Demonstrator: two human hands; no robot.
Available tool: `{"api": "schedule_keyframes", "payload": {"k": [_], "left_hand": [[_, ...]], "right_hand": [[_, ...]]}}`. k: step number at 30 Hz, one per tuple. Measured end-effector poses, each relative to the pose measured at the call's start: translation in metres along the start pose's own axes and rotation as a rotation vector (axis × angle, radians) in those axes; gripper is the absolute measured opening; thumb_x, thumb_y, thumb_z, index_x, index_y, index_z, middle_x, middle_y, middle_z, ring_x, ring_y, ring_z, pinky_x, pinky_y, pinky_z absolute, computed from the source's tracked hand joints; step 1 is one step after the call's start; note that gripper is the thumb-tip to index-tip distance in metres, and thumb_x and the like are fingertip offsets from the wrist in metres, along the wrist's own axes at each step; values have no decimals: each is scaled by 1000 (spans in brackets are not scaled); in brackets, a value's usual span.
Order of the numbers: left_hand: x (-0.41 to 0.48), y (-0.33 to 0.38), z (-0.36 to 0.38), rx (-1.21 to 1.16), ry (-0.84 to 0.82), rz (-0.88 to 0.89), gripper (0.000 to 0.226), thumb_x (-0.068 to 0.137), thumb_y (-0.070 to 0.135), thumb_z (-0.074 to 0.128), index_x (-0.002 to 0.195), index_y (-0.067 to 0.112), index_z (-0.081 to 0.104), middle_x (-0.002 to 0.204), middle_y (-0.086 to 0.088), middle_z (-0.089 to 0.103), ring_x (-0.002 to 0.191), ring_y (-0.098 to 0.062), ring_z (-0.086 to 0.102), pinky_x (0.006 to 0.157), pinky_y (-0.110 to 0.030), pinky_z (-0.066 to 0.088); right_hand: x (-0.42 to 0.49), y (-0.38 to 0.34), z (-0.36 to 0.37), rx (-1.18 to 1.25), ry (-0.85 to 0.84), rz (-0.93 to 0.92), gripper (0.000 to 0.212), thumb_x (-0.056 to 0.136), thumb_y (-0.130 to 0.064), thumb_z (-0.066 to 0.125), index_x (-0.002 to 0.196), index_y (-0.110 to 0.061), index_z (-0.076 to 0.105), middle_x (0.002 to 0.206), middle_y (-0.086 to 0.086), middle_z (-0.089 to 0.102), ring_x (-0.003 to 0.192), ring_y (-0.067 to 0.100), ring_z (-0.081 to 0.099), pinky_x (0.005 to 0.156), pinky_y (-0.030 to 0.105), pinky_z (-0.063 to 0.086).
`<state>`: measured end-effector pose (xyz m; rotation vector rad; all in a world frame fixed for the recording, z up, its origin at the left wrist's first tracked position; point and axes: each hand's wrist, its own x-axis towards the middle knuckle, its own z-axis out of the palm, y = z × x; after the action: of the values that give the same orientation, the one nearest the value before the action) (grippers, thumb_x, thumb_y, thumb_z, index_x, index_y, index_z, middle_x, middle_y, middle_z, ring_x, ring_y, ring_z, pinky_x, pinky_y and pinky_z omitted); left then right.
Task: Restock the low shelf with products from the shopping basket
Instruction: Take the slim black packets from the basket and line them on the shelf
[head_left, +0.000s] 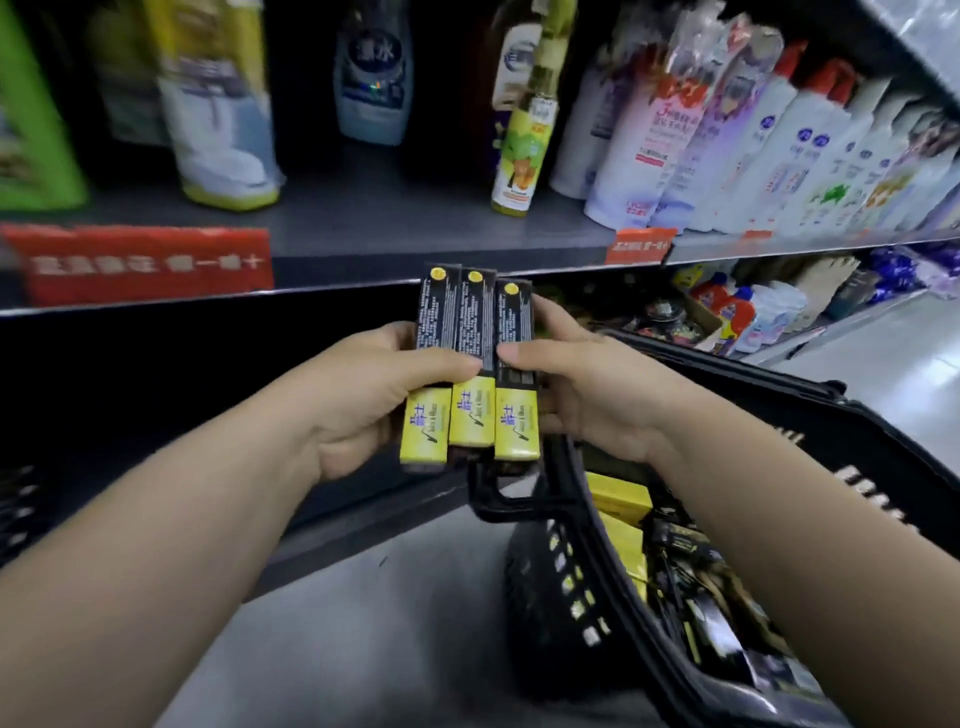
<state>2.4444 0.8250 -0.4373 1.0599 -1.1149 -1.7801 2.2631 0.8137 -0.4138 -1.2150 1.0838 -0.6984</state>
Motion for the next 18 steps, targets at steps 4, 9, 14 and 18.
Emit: {"api": "schedule_keyframes", "payload": {"k": [4,9,14,18], "left_hand": [[-41,-17,-79,-7,97,-41,54,60,13,70,114,13,60,98,-13,73,78,-24,71,56,-34,58],[-102,-70,-173,27,385,-116,37,76,3,69,110,16,60,97,-11,73,87,-29,71,70,-41,58],[-148,-119,-234,-37,603,-165,34,78,6,71,108,17,60,92,-9,74,79,-27,71,66,-43,58],[-169,-150,-251,-210,626,-184,31,79,2,66,106,16,61,85,-12,74,61,-24,70,44,-32,52]], "right_hand": [[35,9,74,-137,-108,40,48,86,-6,62,124,-27,43,109,5,68,91,23,69,63,38,57],[83,47,146,-270,-15,44,24,82,-25,69,95,-20,50,85,0,63,70,12,62,65,31,55],[130,102,184,-211,35,74,26,79,-43,68,93,-21,65,75,-5,59,64,10,52,54,21,42],[164,137,217,-79,116,143,38,76,-39,74,83,-8,52,72,3,55,50,8,58,54,19,52]]}}
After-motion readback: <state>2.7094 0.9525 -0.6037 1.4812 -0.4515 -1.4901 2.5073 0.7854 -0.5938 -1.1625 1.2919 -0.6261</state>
